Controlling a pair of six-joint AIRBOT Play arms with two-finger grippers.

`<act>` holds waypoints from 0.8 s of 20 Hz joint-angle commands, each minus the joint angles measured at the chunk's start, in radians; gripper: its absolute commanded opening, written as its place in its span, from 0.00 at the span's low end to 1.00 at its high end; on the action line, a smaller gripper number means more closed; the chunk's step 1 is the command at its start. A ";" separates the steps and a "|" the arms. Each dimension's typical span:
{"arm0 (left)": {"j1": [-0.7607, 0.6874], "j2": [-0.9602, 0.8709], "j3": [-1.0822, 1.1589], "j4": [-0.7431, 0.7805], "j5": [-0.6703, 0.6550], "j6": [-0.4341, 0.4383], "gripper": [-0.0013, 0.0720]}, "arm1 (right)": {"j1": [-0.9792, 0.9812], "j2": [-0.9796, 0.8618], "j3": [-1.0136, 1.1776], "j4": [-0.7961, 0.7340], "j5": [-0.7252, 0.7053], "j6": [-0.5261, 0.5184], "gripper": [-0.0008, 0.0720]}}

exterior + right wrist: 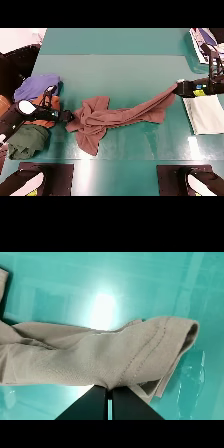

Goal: Fold the shirts.

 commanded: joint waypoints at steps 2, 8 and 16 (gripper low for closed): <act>0.001 -0.017 0.074 -0.028 -0.016 0.011 0.05 | -0.001 0.004 0.000 -0.002 -0.002 0.000 0.04; 0.000 0.118 0.547 0.077 -0.151 -0.045 0.05 | -0.001 0.053 0.264 -0.069 0.025 -0.005 0.03; 0.000 0.233 1.246 0.080 -0.279 -0.072 0.05 | -0.001 0.057 0.815 -0.193 0.186 -0.006 0.03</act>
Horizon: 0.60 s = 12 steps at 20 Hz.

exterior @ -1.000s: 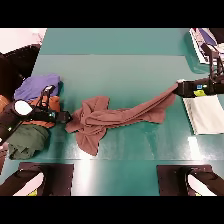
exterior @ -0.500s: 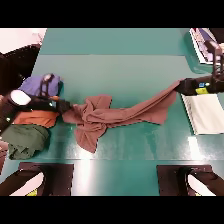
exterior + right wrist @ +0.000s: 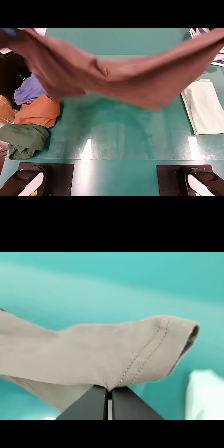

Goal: Fold the shirts.

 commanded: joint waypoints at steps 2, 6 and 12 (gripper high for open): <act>0.000 0.023 0.320 0.002 -0.072 -0.070 0.05 | -0.001 0.001 0.237 -0.078 0.104 -0.001 0.03; 0.000 0.023 0.372 -0.003 -0.107 -0.095 0.05 | 0.000 0.001 0.278 -0.199 0.117 -0.002 0.03; 0.000 -0.010 0.005 -0.008 -0.175 -0.122 0.05 | -0.001 -0.187 0.277 -0.234 0.218 -0.019 0.03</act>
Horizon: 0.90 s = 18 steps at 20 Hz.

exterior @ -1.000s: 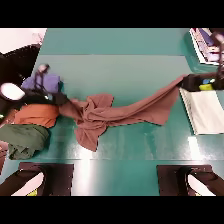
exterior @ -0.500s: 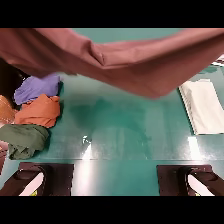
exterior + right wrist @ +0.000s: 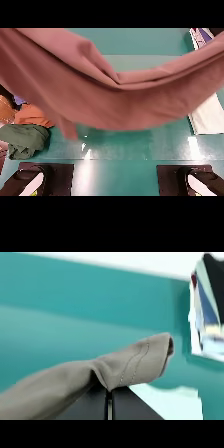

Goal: Fold the shirts.

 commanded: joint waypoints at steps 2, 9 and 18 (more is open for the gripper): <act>0.000 -0.055 -0.381 -0.034 -0.021 -0.008 0.05 | -0.001 -0.216 -0.028 -0.026 0.139 -0.032 0.03; -0.021 -0.430 -0.715 -0.051 0.196 0.079 0.05 | -0.014 -0.588 -0.249 -0.011 0.051 -0.069 0.03; 0.037 -0.520 -0.491 0.016 0.066 0.060 0.82 | -0.259 -0.619 -0.124 0.497 0.127 -0.094 0.60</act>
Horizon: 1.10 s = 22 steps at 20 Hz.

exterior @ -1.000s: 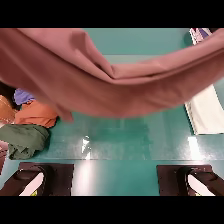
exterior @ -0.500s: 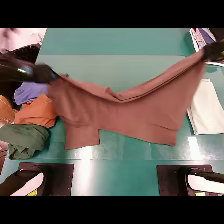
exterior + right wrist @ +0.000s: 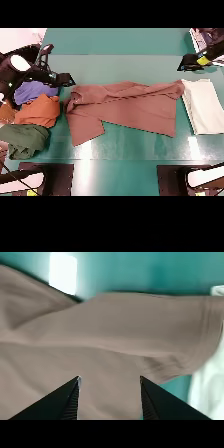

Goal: Fold the shirts.

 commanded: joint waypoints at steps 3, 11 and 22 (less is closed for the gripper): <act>0.064 0.064 -0.037 0.029 -0.195 -0.016 0.82 | -0.177 0.187 -0.215 0.225 0.027 -0.033 0.60; 0.061 0.231 -0.499 0.035 -0.113 -0.050 0.82 | -0.250 0.470 -0.609 0.261 -0.099 -0.083 0.60; 0.061 0.135 -0.575 -0.079 0.169 0.018 0.64 | -0.250 0.542 -0.727 0.261 -0.118 -0.084 0.60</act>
